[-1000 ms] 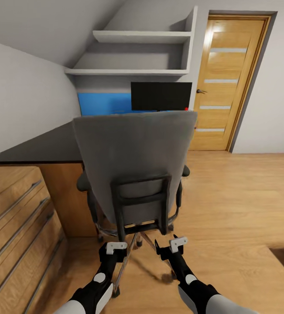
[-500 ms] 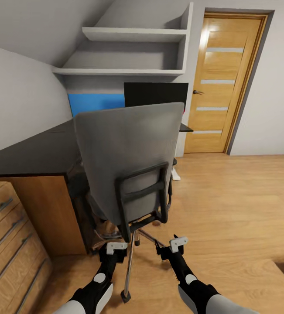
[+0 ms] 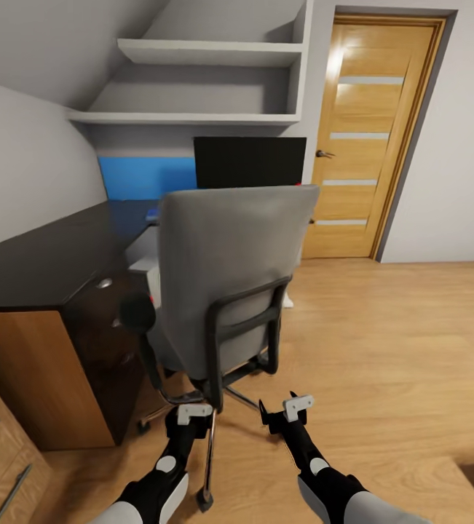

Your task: In the bedroom, organize the workspace by keeping the computer under the desk, ensuring the monitor is on the desk, placing the keyboard on the desk next to the monitor, placing the mouse on the desk next to the keyboard, moving the folder from the swivel chair onto the desk next to the mouse, stacking the notebook on top of the folder with the pen on top of the notebook, and positioning the swivel chair next to the desk.

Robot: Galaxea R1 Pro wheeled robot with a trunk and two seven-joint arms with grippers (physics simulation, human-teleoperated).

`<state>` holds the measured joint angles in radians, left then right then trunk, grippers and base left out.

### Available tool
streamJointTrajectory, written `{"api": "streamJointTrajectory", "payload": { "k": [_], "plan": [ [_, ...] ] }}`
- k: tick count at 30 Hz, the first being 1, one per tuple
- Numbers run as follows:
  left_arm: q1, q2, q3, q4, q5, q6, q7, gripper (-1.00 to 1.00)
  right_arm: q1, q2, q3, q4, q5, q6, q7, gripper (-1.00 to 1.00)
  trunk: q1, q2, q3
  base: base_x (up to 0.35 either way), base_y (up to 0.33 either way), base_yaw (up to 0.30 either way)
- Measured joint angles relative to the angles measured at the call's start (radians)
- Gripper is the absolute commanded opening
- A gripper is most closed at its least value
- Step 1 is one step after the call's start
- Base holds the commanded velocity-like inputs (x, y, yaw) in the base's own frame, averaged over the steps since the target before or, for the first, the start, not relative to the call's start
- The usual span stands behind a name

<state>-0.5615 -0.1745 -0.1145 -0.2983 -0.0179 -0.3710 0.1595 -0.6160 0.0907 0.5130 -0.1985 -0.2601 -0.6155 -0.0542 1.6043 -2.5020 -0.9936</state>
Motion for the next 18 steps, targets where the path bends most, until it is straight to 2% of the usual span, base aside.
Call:
{"api": "streamJointTrajectory", "payload": {
  "k": [6, 18],
  "plan": [
    [0.000, 0.000, 0.018, 0.001, 0.004, -0.002, 0.000, 1.00, 0.000, 0.001, 0.000, 0.000, 0.001, 0.000, 0.000, 1.00, 0.000, 0.000, 0.000, 0.237, -0.252, 0.000],
    [0.000, 0.000, 0.015, 0.001, 0.005, -0.001, 0.000, 1.00, 0.000, 0.002, 0.001, 0.000, 0.001, 0.000, -0.001, 1.00, 0.000, 0.000, 0.000, 0.233, -0.225, 0.014]
  ]
}}
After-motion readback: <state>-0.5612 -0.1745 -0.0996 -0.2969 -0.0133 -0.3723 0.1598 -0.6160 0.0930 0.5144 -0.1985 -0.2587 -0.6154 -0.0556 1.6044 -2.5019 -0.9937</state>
